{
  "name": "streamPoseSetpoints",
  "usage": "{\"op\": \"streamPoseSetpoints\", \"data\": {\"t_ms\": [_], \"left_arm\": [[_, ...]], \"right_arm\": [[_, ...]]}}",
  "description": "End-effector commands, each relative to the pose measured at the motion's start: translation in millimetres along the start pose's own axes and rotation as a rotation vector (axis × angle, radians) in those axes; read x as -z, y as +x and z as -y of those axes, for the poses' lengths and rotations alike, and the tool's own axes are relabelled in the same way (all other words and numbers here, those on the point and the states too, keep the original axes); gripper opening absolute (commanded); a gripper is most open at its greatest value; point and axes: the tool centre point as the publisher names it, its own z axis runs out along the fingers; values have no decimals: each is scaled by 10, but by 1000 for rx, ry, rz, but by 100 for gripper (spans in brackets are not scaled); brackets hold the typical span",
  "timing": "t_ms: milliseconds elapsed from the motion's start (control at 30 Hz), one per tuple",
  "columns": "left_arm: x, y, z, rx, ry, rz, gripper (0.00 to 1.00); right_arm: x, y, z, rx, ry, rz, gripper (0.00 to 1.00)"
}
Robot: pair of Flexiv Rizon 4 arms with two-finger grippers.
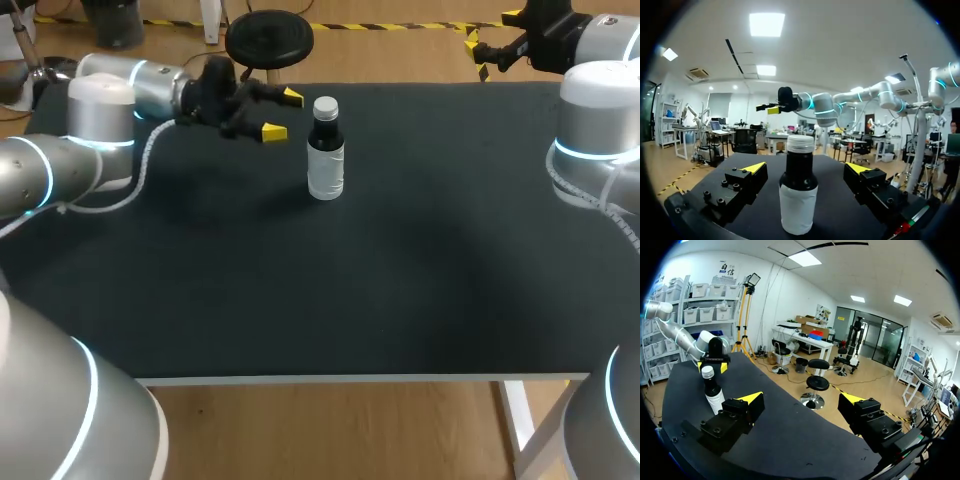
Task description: Unscrew the bottle cap
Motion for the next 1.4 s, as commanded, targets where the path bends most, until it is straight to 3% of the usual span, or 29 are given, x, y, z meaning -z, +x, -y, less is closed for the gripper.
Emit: {"op": "streamPoseSetpoints", "data": {"t_ms": [33, 1400], "left_arm": [[-58, -94, -65, 5, 8, -101, 100], [-564, -251, -86, -14, -5, -250, 100]], "right_arm": [[-4, 0, -1, 0, 0, 0, 100], [-4, 0, -1, 0, 0, 0, 100]]}}
